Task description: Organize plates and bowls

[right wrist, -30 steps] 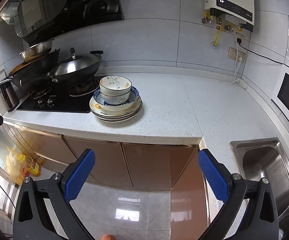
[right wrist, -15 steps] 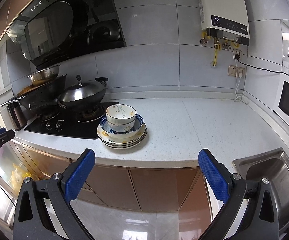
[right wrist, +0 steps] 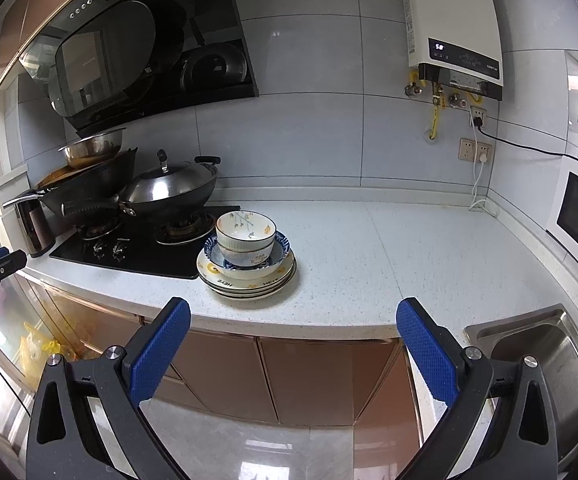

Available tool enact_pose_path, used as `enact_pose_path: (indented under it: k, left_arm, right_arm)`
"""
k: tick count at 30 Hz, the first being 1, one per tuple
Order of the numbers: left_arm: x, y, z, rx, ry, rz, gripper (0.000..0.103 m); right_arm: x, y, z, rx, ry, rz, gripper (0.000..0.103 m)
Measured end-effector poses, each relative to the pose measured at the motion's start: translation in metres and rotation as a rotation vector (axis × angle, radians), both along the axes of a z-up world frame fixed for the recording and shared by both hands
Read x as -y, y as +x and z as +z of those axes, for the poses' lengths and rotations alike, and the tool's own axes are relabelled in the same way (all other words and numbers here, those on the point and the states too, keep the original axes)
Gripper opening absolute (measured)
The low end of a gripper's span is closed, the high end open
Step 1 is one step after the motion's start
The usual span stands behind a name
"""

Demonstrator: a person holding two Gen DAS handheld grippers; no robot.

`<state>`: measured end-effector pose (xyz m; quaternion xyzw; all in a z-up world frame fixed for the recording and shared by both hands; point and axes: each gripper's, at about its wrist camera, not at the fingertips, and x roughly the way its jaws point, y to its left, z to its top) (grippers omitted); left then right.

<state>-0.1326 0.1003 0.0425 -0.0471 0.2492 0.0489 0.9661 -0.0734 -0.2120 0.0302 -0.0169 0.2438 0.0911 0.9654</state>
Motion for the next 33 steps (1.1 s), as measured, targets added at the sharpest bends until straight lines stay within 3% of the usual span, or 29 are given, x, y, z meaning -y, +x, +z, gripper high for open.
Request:
enact_pose_path:
  k: [17,33]
  left_arm:
    - [0.0049,-0.001,-0.0022,-0.009,0.02,0.008,0.071]
    - [0.0051,0.0005,-0.0041,-0.018,-0.011,0.01,0.071]
  right_arm:
    - [-0.005,-0.0018,-0.0002,-0.003,-0.021,0.017,0.101]
    - [-0.0103,0.0008,-0.0067,-0.023,-0.042,0.039,0.101]
